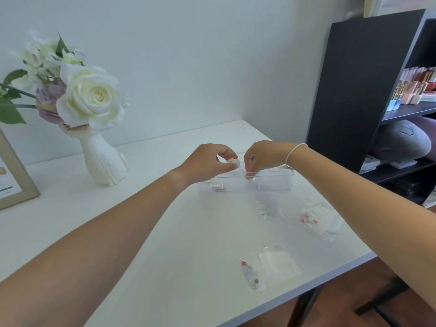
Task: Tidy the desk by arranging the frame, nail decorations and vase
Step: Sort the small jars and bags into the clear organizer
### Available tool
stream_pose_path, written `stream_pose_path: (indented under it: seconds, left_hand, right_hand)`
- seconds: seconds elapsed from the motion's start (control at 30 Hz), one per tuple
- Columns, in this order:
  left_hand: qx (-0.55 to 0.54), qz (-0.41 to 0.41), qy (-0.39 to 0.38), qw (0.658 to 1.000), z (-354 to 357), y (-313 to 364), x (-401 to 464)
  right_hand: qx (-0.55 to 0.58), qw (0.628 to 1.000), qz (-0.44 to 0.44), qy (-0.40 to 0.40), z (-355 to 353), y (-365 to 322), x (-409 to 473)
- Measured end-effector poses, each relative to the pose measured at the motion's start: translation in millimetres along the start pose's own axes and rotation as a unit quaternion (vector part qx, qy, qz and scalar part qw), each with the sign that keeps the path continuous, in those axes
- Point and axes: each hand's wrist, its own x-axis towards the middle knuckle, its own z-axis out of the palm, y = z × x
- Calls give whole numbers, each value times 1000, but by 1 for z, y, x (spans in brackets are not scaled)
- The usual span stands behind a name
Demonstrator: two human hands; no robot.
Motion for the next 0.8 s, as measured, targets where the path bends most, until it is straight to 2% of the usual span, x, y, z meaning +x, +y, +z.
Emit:
stream_pose_path:
  seconds: [0.07, 0.17, 0.23, 0.3, 0.57, 0.8]
  left_hand:
    - [2, -1, -5, 1000, 1, -1, 3]
    - [12, 0, -11, 1000, 1, -2, 7]
    - [26, 1, -20, 999, 1, -3, 9]
    - [43, 3, -35, 998, 3, -3, 11]
    - [82, 7, -91, 992, 4, -3, 15]
    - [144, -59, -213, 965, -8, 14, 33]
  right_hand:
    - [21, 999, -12, 39, -2, 3, -8]
    - [85, 986, -10, 144, -4, 16, -24]
    - [111, 967, 20, 230, -2, 27, -33]
    - [113, 951, 56, 284, 4, 40, -40]
    - [183, 940, 97, 272, 36, 56, -44]
    - [215, 932, 105, 273, 38, 58, -40]
